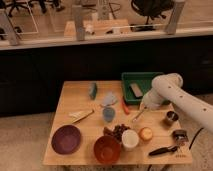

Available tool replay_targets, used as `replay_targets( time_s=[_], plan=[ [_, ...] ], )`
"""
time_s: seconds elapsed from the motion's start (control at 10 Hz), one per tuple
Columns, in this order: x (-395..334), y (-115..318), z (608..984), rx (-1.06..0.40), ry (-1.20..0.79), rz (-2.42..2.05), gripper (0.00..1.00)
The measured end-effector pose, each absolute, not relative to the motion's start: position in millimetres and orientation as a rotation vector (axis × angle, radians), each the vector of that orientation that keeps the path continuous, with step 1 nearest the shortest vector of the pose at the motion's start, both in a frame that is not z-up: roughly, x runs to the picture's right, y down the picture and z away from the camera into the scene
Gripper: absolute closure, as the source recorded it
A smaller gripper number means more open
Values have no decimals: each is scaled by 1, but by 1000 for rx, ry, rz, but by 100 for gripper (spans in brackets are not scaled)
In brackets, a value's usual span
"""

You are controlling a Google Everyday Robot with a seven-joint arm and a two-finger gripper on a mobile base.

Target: Place fork in red bowl

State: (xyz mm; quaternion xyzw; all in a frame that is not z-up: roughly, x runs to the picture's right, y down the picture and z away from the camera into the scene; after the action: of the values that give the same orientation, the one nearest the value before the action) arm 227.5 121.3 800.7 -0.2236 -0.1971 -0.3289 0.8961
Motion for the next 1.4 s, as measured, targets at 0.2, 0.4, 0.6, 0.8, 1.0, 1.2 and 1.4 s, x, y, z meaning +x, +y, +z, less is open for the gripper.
replay_targets(
  time_s=[0.2, 0.4, 0.6, 0.8, 1.0, 1.2, 1.4],
  plan=[
    [223, 120, 784, -435, -438, -688, 100],
    [214, 126, 765, -413, -463, -712, 100],
    [201, 139, 742, -398, -498, -752, 100],
    [189, 150, 723, -389, -533, -785, 100],
    [179, 158, 708, -367, -529, -838, 100],
    [179, 160, 703, -352, -510, -860, 100],
    [179, 160, 703, -352, -510, -860, 100]
  ],
)
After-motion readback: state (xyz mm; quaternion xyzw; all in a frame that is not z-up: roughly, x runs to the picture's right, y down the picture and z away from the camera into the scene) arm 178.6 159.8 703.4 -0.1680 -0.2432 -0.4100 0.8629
